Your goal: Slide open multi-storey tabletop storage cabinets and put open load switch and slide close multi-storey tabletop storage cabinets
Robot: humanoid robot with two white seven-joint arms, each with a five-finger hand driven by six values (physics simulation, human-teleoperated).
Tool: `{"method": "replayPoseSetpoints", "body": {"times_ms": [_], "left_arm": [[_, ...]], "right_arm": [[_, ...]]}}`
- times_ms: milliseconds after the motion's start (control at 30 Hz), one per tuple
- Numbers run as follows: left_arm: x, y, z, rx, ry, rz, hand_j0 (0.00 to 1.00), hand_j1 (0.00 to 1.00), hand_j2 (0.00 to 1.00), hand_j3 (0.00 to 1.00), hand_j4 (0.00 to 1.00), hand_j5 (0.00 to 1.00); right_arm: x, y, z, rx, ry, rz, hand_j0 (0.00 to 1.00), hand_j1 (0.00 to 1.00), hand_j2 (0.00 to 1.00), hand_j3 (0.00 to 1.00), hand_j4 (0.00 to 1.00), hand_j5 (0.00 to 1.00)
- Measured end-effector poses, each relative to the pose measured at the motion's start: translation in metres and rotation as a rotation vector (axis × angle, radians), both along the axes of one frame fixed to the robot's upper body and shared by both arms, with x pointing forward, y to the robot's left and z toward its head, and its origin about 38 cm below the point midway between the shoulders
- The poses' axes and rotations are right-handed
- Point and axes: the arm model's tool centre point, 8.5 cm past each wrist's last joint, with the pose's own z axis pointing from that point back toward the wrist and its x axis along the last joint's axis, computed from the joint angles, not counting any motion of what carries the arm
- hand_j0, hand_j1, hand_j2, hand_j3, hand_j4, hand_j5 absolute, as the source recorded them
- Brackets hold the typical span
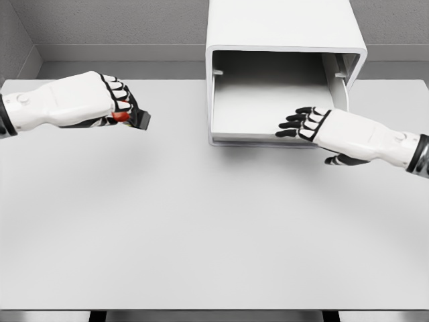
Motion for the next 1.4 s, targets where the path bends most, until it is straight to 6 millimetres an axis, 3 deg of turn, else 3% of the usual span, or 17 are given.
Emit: {"method": "replayPoseSetpoints", "body": {"times_ms": [133,433,567,600,733,800,900,1000,1267,1400], "left_arm": [[-0.002,-0.006,0.003,-0.009,-0.007,-0.018,0.5,0.5,0.5,0.5,0.5,0.5],[-0.004,-0.018,0.007,-0.023,-0.02,-0.052,0.5,0.5,0.5,0.5,0.5,0.5],[-0.004,-0.025,0.013,-0.03,-0.037,-0.069,0.5,0.5,0.5,0.5,0.5,0.5],[-0.004,-0.026,0.015,-0.033,-0.041,-0.074,0.5,0.5,0.5,0.5,0.5,0.5],[-0.003,-0.033,0.018,-0.043,-0.05,-0.088,0.5,0.5,0.5,0.5,0.5,0.5],[-0.003,-0.037,0.019,-0.048,-0.054,-0.097,0.5,0.5,0.5,0.5,0.5,0.5],[-0.002,-0.042,0.024,-0.056,-0.068,-0.108,0.5,0.5,0.5,0.5,0.5,0.5],[-0.001,-0.046,0.026,-0.063,-0.072,-0.118,0.5,0.5,0.5,0.5,0.5,0.5],[0.001,-0.06,0.033,-0.085,-0.092,-0.147,0.5,0.5,0.5,0.5,0.5,0.5],[0.002,-0.067,0.035,-0.095,-0.099,-0.161,0.5,0.5,0.5,0.5,0.5,0.5]], "right_arm": [[-0.004,-0.013,0.01,0.009,0.006,-0.018,0.99,0.99,0.99,0.99,0.99,0.99],[-0.012,-0.038,0.058,0.073,-0.024,-0.044,0.99,0.99,0.99,0.99,0.99,0.99],[-0.015,-0.054,0.069,0.063,-0.021,-0.072,0.99,0.99,0.99,0.99,0.99,0.99],[-0.016,-0.058,0.074,0.057,-0.025,-0.079,0.97,0.97,0.97,0.97,0.97,0.97],[-0.019,-0.072,0.091,0.02,-0.042,-0.108,0.68,0.68,0.68,0.68,0.68,0.68],[-0.019,-0.077,0.097,-0.001,-0.055,-0.119,0.6,0.6,0.6,0.6,0.6,0.6],[-0.017,-0.083,0.097,-0.065,-0.074,-0.137,0.54,0.54,0.54,0.54,0.54,0.54],[-0.011,-0.084,0.094,-0.143,-0.088,-0.143,0.54,0.54,0.54,0.54,0.54,0.54],[-0.016,-0.096,0.039,-0.367,0.033,-0.133,0.53,0.53,0.53,0.53,0.53,0.53],[-0.023,-0.099,0.027,-0.445,0.052,-0.114,0.49,0.49,0.49,0.49,0.49,0.49]]}}
